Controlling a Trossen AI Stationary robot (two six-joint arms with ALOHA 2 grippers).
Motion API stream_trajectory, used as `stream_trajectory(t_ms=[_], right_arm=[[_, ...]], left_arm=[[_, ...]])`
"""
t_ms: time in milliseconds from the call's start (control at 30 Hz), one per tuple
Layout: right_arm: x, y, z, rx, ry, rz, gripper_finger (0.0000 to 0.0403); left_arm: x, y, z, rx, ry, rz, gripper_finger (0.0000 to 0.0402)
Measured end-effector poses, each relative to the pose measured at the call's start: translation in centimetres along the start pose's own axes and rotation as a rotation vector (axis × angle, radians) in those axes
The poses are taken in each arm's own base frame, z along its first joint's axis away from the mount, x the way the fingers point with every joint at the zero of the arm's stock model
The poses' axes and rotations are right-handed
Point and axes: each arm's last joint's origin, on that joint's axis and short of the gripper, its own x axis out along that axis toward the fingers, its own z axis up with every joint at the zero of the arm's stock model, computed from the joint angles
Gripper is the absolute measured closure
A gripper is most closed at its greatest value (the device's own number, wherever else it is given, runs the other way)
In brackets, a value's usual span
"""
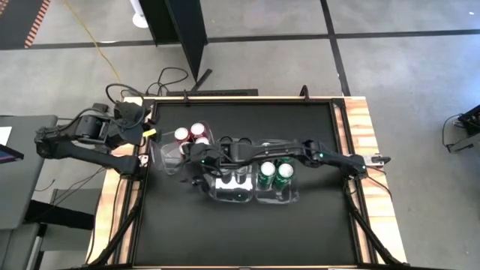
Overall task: Sort soda cans
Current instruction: Adjust the left transparent bin
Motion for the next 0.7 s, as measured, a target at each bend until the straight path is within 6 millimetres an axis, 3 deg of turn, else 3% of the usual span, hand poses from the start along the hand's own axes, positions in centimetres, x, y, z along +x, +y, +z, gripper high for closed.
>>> stream_trajectory(t_ms=[300,433,567,700], right_arm=[[0.8,-0.6,-1.5,0.066,0.000,0.051,0.0133],[0.5,-0.7,-1.0,0.057,-0.025,0.042,0.0141],[-0.2,-0.2,0.6,-0.014,-0.076,0.033,0.0187],[-1.0,0.6,2.2,-0.048,-0.116,0.037,0.0271]], left_arm=[[0.2,-0.1,-0.3,0.013,0.006,0.007,0.0218],[0.9,-0.5,-1.3,0.066,0.024,0.018,0.0219],[1.5,-1.0,-2.1,0.081,0.027,0.019,0.0240],[1.8,-1.1,-2.5,0.089,0.031,0.022,0.0304]])
